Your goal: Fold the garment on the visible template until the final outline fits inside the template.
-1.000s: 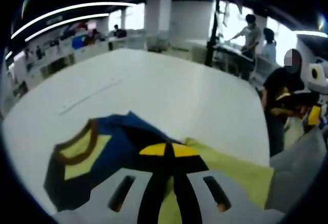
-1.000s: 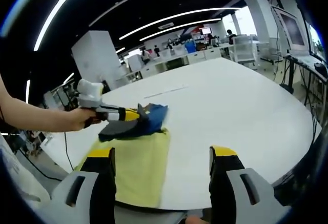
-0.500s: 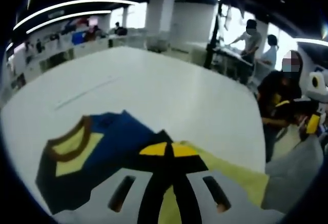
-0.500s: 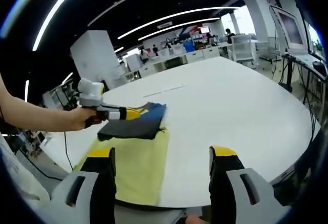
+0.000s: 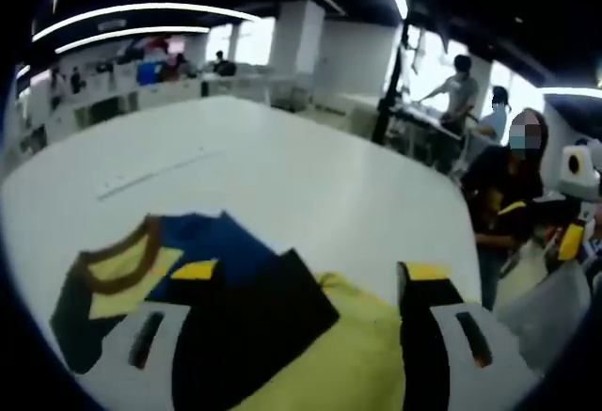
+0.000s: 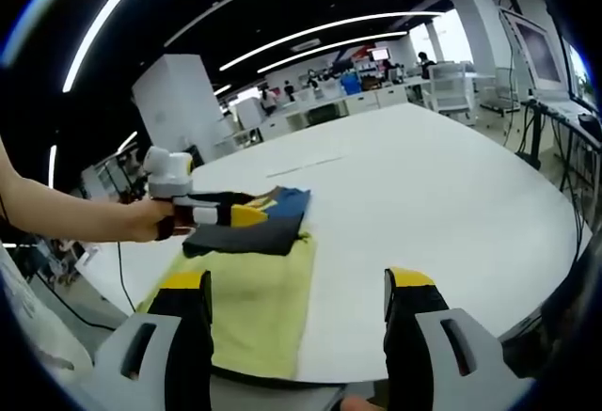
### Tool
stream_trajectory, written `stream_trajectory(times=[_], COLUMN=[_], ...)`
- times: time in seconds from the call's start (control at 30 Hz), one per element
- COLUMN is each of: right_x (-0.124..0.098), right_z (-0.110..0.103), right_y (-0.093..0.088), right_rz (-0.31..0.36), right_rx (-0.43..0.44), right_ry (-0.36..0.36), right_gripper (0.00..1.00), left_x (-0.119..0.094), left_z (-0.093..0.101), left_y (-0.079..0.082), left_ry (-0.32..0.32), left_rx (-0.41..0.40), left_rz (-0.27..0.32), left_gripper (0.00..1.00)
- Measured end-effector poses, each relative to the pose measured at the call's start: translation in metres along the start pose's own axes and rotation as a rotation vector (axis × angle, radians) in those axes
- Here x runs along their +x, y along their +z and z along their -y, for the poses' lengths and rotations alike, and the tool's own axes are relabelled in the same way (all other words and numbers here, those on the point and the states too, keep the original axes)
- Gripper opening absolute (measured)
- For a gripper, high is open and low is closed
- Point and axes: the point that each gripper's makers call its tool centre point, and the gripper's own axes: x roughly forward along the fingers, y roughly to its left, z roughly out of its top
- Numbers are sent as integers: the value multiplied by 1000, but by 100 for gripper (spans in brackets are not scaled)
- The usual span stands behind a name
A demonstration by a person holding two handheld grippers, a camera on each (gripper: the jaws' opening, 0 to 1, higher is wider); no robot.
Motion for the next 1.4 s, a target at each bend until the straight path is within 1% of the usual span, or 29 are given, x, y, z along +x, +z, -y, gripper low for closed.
stream_trajectory(times=[0.03,0.07,0.2,0.47,0.7,0.87,0.9,1.0,1.13,1.23,1.3,1.4], right_x=[1,2,5,11,16,18,19,20,22,24,26,27], right_z=[-1,-1,-4,-9,-16,-21,-22,-24,-27,-29,-30,-32], right_y=[0,0,1,3,3,3,3,3,5,5,5,5], right_rz=[-1,-1,-6,-7,-8,-9,-10,-12,-13,-15,-16,-16], right_rx=[-1,-2,-7,-13,-17,-21,-21,-28,-36,-40,-45,-46], right_ry=[2,4,14,31,53,67,71,79,91,101,108,116], right_gripper=[74,74,74,74,75,75,75,75,75,75,74,74], left_x=[-1,-1,-4,-15,-37,-56,-57,-68,-78,-86,-95,-108], left_z=[-2,-3,-6,-12,-10,-13,-14,-18,-17,-18,-19,-19], left_y=[-1,-3,-7,-10,-12,-16,-17,-23,-30,-33,-34,-39], left_ry=[6,9,15,32,49,68,70,96,107,123,137,149], left_rx=[-9,-12,-13,-12,-22,-26,-27,-50,-63,-91,-106,-112], left_rz=[0,-2,-13,-11,6,20,20,19,24,29,49,51], left_gripper=[97,99,99,99,97,95,95,93,93,92,92,92])
